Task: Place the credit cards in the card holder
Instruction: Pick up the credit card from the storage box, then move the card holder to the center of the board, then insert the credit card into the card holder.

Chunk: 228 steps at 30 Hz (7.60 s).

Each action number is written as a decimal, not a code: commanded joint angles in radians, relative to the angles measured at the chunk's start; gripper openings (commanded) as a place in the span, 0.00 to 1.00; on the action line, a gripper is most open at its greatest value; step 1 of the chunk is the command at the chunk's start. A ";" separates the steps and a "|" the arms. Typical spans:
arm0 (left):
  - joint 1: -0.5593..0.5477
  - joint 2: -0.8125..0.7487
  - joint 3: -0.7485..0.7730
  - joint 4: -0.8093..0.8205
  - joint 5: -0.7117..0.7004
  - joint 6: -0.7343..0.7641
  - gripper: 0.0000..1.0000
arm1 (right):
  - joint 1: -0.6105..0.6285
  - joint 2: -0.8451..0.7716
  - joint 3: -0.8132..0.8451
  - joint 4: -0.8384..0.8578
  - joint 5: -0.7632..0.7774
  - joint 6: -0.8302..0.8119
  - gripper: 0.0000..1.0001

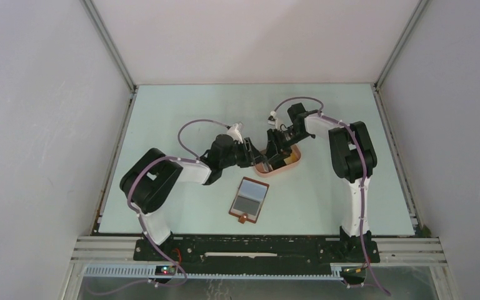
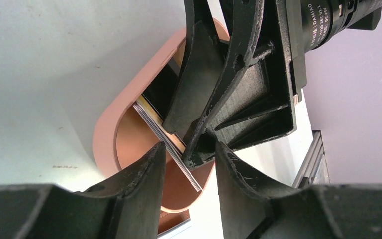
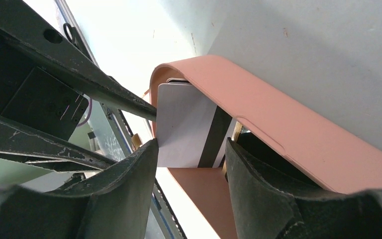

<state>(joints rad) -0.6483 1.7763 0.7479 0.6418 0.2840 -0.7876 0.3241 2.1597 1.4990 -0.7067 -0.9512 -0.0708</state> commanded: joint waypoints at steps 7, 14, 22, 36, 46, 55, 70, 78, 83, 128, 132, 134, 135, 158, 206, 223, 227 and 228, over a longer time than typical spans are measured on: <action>-0.003 0.061 0.087 0.018 0.032 -0.027 0.47 | -0.021 -0.020 0.039 -0.058 -0.133 -0.023 0.65; -0.002 0.091 0.100 0.049 0.053 -0.052 0.47 | -0.023 -0.015 0.046 -0.069 -0.148 -0.026 0.67; -0.001 0.108 0.110 0.061 0.059 -0.063 0.47 | -0.045 -0.009 0.049 -0.081 -0.183 -0.028 0.67; 0.000 0.140 0.115 0.097 0.079 -0.094 0.47 | -0.054 0.030 0.041 -0.073 -0.213 0.004 0.66; 0.010 0.093 0.077 0.110 0.051 -0.082 0.47 | -0.054 0.018 -0.017 0.059 -0.205 0.125 0.55; 0.017 -0.022 0.008 0.078 0.002 -0.023 0.47 | -0.065 -0.005 -0.043 0.108 -0.094 0.188 0.52; 0.017 -0.170 -0.061 0.000 -0.043 0.047 0.47 | -0.064 -0.038 -0.043 0.104 -0.066 0.175 0.44; 0.017 -0.214 -0.086 -0.025 -0.054 0.063 0.47 | -0.077 -0.054 -0.044 0.096 -0.077 0.171 0.40; 0.018 -0.230 -0.098 -0.033 -0.059 0.066 0.47 | -0.099 -0.070 -0.047 0.095 -0.087 0.169 0.39; 0.017 -0.675 -0.326 -0.165 -0.129 0.182 0.47 | -0.154 -0.404 -0.071 -0.065 0.113 -0.189 0.00; 0.015 -0.756 -0.388 -0.182 -0.116 0.159 0.47 | -0.125 -0.488 -0.100 -0.097 0.050 -0.273 0.00; 0.006 -0.795 -0.423 -0.187 -0.109 0.126 0.47 | -0.103 -0.531 -0.120 -0.108 0.008 -0.316 0.00; -0.002 -0.813 -0.438 -0.188 -0.107 0.110 0.47 | -0.090 -0.552 -0.134 -0.107 -0.012 -0.331 0.00; -0.310 -0.974 -0.620 -0.549 -0.215 -0.325 0.00 | 0.168 -0.509 -0.319 0.026 -0.058 -0.280 0.00; 0.019 -0.686 -0.382 -0.486 -0.234 0.095 0.34 | 0.056 -0.372 -0.328 0.347 -0.078 -0.012 0.00; 0.020 -0.525 -0.457 -0.030 -0.084 -0.089 0.44 | 0.046 -0.237 -0.281 0.348 -0.043 0.015 0.00; 0.020 -0.483 -0.460 0.007 -0.077 -0.100 0.41 | 0.046 -0.227 -0.281 0.346 -0.010 0.009 0.00; 0.020 -0.471 -0.459 0.015 -0.074 -0.102 0.40 | 0.046 -0.224 -0.281 0.345 -0.006 0.008 0.00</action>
<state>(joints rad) -0.6342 1.2701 0.2970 0.5598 0.1844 -0.8654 0.3725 1.9232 1.1839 -0.3737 -0.9810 -0.0643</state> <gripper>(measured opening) 0.415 0.007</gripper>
